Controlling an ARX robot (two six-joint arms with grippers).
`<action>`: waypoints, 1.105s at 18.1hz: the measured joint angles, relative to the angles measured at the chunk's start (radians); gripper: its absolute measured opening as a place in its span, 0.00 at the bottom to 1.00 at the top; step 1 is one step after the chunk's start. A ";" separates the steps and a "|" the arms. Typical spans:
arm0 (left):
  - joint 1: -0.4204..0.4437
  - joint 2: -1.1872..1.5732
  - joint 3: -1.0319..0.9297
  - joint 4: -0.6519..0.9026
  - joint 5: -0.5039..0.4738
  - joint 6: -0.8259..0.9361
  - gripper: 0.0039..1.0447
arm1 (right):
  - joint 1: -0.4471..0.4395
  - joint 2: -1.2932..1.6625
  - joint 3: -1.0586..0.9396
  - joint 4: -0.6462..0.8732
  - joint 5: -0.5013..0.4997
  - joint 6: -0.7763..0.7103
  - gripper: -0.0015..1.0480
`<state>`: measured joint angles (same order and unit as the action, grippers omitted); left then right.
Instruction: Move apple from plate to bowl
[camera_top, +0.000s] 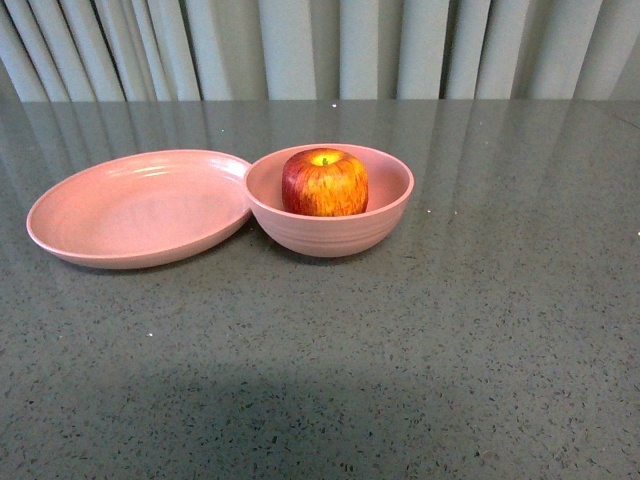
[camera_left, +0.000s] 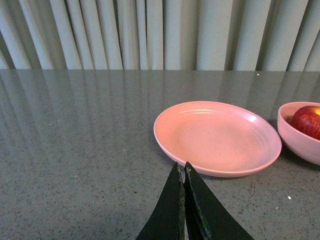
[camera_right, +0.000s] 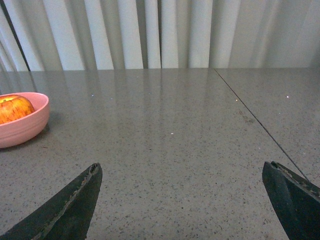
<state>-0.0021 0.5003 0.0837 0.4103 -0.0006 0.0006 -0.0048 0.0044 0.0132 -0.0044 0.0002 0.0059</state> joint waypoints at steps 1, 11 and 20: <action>0.001 -0.017 -0.008 -0.009 0.001 0.000 0.01 | 0.000 0.000 0.000 0.000 0.000 0.000 0.94; 0.001 -0.215 -0.069 -0.126 0.001 0.000 0.01 | 0.000 0.000 0.000 0.000 0.000 0.000 0.94; 0.001 -0.393 -0.068 -0.338 0.000 0.000 0.01 | 0.000 0.000 0.000 0.000 0.000 0.000 0.94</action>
<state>-0.0010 0.1074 0.0158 0.0727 -0.0002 0.0006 -0.0048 0.0044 0.0132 -0.0048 0.0002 0.0059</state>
